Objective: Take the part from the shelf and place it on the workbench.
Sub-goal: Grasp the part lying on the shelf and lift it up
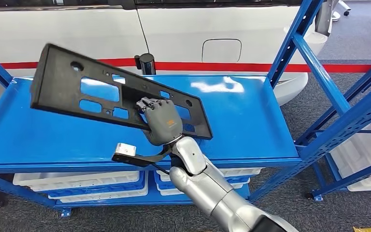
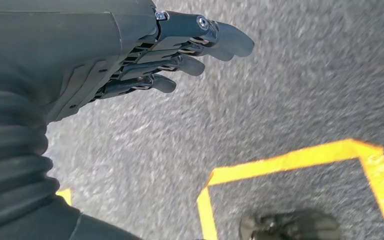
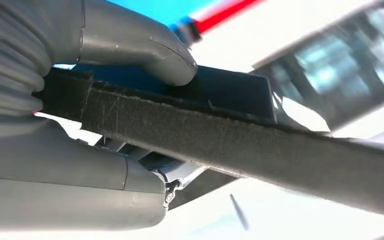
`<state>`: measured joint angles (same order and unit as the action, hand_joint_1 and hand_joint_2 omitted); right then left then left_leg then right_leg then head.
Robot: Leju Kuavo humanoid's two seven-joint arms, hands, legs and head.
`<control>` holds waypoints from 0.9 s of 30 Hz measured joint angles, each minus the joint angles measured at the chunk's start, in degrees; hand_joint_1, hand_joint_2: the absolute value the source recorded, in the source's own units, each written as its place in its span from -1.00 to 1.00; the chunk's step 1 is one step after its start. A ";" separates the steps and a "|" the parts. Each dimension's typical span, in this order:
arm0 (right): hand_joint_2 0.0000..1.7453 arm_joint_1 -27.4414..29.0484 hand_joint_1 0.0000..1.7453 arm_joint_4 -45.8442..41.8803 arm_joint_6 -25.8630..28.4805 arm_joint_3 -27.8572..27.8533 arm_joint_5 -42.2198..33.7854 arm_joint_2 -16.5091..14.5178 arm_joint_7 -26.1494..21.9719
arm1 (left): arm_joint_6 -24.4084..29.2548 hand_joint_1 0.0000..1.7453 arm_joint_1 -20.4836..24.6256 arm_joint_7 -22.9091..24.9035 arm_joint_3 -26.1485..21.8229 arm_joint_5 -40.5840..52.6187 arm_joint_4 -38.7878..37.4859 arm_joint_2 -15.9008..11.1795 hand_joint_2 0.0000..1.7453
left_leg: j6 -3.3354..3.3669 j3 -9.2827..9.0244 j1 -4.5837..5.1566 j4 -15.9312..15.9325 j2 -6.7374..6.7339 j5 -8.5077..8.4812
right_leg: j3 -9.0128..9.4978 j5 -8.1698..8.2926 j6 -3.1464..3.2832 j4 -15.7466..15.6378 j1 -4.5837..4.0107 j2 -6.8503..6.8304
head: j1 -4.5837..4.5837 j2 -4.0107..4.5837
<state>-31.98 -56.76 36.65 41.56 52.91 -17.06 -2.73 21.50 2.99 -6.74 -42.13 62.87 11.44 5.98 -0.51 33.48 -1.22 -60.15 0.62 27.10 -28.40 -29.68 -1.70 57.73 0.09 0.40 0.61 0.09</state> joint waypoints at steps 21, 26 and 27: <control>1.00 11.98 1.00 -41.09 -7.46 -2.55 -29.77 11.47 -15.20 | -7.00 -1.00 -0.46 -6.29 -1.73 -2.95 -0.01 0.16 1.00 | 0.00 0.09 0.00 0.00 -0.03 0.01 | -0.11 0.01 0.00 0.00 -0.01 0.01 | 0.00 0.00; 1.00 12.54 1.00 -42.90 -12.18 -2.50 -36.21 12.91 -16.19 | -6.91 -1.00 -0.48 -6.44 -2.19 -3.01 -0.01 0.16 1.00 | 0.00 0.10 0.00 0.00 -0.01 0.01 | -0.10 0.01 -0.01 0.00 -0.01 0.01 | -0.01 0.00; 1.00 12.69 1.00 -43.19 -12.81 -2.49 -37.12 13.23 -16.33 | -6.39 -1.00 -0.48 -6.43 -2.26 -3.05 -0.01 0.15 1.00 | 0.00 0.11 0.01 0.00 -0.01 0.01 | -0.10 0.01 -0.01 -0.01 0.00 0.01 | 0.00 0.00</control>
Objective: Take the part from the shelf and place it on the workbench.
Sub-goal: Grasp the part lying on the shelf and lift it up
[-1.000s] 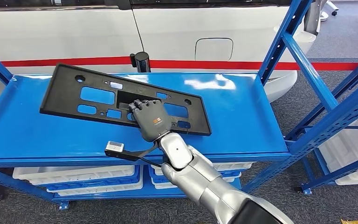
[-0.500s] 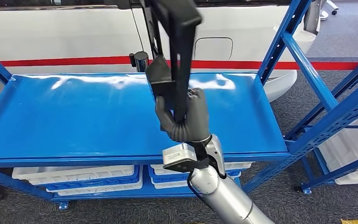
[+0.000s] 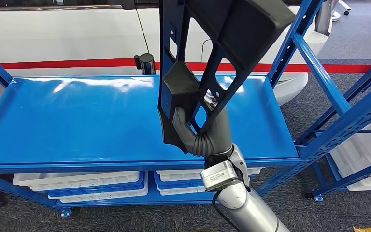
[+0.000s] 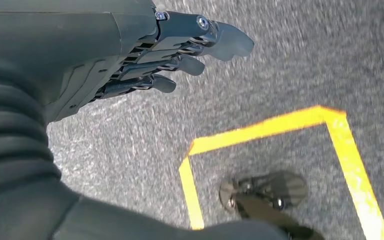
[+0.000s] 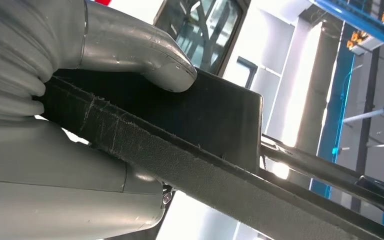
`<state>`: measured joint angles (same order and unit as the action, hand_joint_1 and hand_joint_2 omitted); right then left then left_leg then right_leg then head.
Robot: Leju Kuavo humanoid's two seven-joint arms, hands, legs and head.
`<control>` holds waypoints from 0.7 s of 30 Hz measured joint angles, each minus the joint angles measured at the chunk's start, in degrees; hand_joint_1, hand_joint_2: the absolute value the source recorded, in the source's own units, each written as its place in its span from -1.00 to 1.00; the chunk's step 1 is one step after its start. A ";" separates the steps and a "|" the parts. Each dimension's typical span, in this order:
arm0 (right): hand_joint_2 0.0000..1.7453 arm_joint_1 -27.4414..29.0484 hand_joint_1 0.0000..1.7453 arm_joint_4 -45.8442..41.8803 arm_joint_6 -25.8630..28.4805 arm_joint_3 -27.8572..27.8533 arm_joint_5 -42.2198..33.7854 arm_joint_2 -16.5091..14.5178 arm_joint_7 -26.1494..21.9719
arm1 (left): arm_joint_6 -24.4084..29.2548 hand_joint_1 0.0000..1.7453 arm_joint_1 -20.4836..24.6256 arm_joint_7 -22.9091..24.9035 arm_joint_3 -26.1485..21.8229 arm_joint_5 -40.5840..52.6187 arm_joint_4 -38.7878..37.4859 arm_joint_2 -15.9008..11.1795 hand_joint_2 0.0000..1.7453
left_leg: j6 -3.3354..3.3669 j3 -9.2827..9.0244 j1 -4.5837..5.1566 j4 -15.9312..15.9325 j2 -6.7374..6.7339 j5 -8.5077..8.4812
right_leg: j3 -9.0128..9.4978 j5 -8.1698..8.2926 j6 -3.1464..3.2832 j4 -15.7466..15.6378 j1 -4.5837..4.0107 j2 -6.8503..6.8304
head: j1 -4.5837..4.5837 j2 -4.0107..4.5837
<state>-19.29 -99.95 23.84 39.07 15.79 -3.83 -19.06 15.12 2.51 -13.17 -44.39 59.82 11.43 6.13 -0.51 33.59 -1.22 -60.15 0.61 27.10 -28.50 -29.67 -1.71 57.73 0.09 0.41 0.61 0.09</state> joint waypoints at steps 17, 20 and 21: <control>1.00 0.74 1.00 -1.46 -2.68 0.05 -4.01 1.45 -0.29 | 1.64 -1.00 0.03 0.81 -1.23 -0.74 0.01 -0.01 1.00 | 0.00 0.01 0.00 0.00 -0.01 0.00 | -0.02 0.00 0.00 0.00 -0.01 0.00 | 0.00 0.00; 1.00 1.21 1.00 -1.53 -3.18 0.06 -5.14 2.25 0.23 | 0.41 -1.00 0.04 0.18 -1.97 -1.01 0.00 -0.01 1.00 | 0.00 0.01 0.00 0.00 0.00 0.00 | -0.02 0.00 0.00 0.00 -0.01 0.00 | 0.00 0.00; 1.00 1.54 1.00 -1.53 -2.66 -0.01 -5.16 2.43 0.25 | -0.02 -1.00 0.03 0.17 -2.17 -1.02 0.00 -0.01 1.00 | 0.00 0.01 0.00 0.00 0.00 0.00 | -0.02 0.00 0.00 0.00 0.00 0.00 | 0.00 0.00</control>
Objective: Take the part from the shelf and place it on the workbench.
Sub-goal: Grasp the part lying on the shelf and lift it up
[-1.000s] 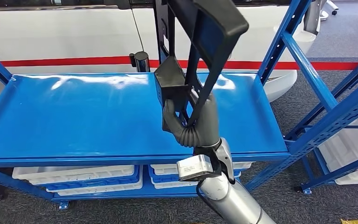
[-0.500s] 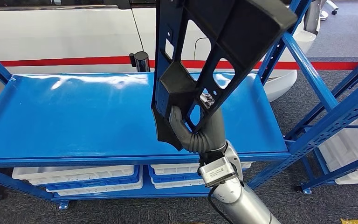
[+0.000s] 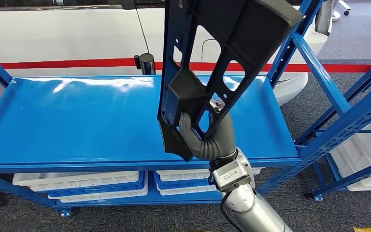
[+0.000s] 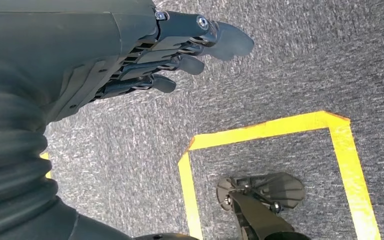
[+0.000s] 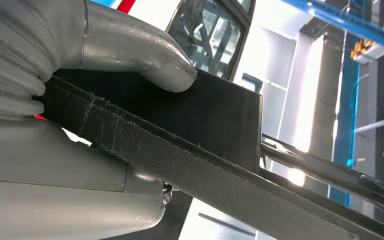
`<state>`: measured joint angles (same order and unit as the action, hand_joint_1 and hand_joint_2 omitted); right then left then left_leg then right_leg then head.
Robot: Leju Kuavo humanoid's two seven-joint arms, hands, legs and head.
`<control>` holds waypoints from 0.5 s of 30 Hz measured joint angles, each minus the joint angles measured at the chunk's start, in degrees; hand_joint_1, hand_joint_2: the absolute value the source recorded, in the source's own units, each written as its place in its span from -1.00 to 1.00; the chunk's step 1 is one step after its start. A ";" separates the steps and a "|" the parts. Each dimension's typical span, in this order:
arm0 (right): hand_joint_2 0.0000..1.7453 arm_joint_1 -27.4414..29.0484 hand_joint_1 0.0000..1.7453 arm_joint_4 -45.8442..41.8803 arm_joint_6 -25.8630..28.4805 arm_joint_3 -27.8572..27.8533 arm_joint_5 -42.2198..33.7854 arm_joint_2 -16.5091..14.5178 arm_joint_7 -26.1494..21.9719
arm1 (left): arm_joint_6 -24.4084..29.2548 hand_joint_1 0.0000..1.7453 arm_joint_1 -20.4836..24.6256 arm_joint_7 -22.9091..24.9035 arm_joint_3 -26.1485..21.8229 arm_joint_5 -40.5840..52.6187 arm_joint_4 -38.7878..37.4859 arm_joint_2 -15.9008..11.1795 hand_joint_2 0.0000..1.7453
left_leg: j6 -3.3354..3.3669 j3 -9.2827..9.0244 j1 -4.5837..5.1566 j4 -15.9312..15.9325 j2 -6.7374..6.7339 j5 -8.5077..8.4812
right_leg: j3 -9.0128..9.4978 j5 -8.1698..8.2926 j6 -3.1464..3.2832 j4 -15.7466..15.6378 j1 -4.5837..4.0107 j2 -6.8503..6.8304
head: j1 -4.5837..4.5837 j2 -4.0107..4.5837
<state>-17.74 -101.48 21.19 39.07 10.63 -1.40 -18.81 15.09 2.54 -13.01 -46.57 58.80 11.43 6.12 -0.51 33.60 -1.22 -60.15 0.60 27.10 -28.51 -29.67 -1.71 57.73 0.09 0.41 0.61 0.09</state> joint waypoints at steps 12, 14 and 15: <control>1.00 1.87 1.00 -0.02 2.55 -0.47 1.19 0.09 0.26 | -0.53 -1.00 0.00 0.24 -0.54 -0.25 0.00 0.00 1.00 | 0.00 0.00 0.02 -0.02 0.00 0.00 | 0.00 0.01 -0.02 -0.02 0.02 0.00 | 0.00 0.00; 1.00 2.07 1.00 -0.03 2.71 -0.48 1.19 0.09 0.26 | -0.59 -1.00 0.00 0.23 -0.69 -0.26 0.00 0.00 1.00 | 0.01 0.01 0.06 -0.03 0.00 0.01 | 0.00 0.02 -0.03 -0.03 0.06 0.00 | 0.00 0.00; 1.00 2.14 1.00 -0.03 2.79 -0.49 1.19 0.09 0.26 | -0.62 -1.00 0.00 0.23 -0.76 -0.26 0.00 0.00 1.00 | 0.02 0.01 0.09 -0.04 0.01 0.01 | -0.01 0.02 -0.03 -0.03 0.10 0.00 | 0.00 0.00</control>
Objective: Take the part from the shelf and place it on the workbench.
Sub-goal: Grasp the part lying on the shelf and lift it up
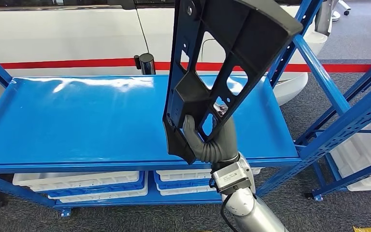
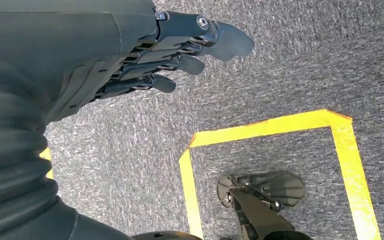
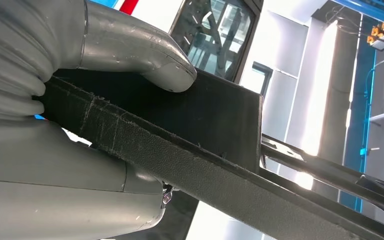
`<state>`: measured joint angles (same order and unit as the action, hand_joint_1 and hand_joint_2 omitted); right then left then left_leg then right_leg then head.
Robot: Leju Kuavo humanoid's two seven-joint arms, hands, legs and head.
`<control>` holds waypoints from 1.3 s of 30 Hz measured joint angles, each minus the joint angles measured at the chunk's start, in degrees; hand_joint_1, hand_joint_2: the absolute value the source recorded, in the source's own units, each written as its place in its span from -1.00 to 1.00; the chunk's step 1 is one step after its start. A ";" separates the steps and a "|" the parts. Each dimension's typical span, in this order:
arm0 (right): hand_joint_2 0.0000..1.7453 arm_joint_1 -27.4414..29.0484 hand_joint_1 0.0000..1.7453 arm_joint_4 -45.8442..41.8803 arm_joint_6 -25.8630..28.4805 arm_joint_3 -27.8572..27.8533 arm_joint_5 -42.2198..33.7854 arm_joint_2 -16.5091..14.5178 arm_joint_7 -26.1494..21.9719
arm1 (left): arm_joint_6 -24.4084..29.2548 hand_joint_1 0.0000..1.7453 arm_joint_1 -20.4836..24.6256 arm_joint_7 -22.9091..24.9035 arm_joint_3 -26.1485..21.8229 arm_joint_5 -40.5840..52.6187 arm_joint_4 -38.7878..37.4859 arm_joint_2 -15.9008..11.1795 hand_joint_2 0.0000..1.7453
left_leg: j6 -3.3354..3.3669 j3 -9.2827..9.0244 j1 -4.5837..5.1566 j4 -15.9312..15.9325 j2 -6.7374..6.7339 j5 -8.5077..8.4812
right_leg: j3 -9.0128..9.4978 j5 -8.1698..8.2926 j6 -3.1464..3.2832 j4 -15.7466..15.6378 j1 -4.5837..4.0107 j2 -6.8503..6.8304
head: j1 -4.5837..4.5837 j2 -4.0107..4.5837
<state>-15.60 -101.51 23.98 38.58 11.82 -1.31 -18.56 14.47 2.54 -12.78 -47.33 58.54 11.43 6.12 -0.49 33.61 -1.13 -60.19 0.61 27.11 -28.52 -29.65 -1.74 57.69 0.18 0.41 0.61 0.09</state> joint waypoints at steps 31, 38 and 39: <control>1.00 0.36 1.00 -1.49 -3.93 -0.44 -5.38 0.57 2.30 | 0.13 -1.00 0.21 0.30 -0.52 0.20 0.02 0.12 1.00 | -1.90 3.41 -0.89 -8.08 -0.42 5.22 | -5.38 3.83 0.40 1.22 1.41 -0.03 | -0.21 0.00; 1.00 0.00 1.00 -0.31 -4.32 -0.39 -5.87 0.80 2.79 | 0.13 -1.00 0.17 0.36 -0.80 0.25 0.02 0.08 1.00 | -0.57 1.55 -0.32 -2.64 -0.36 0.04 | -4.86 3.55 0.81 1.36 0.29 0.08 | -0.23 0.00; 1.00 -0.12 1.00 -0.25 -4.33 -0.39 -5.86 0.83 2.80 | 0.13 -1.00 0.22 0.36 -0.87 0.27 0.02 0.09 1.00 | -0.46 0.73 -0.13 -0.60 -0.34 -0.50 | -4.98 3.56 0.69 1.38 0.16 0.07 | -0.26 0.00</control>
<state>-15.72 -101.76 19.65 38.18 5.96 -0.48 -15.76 14.60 2.77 -12.41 -48.21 58.81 11.45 6.21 -0.95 34.34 -1.26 -60.78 0.27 26.61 -33.50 -26.09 -1.05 59.07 0.34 0.48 0.36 0.09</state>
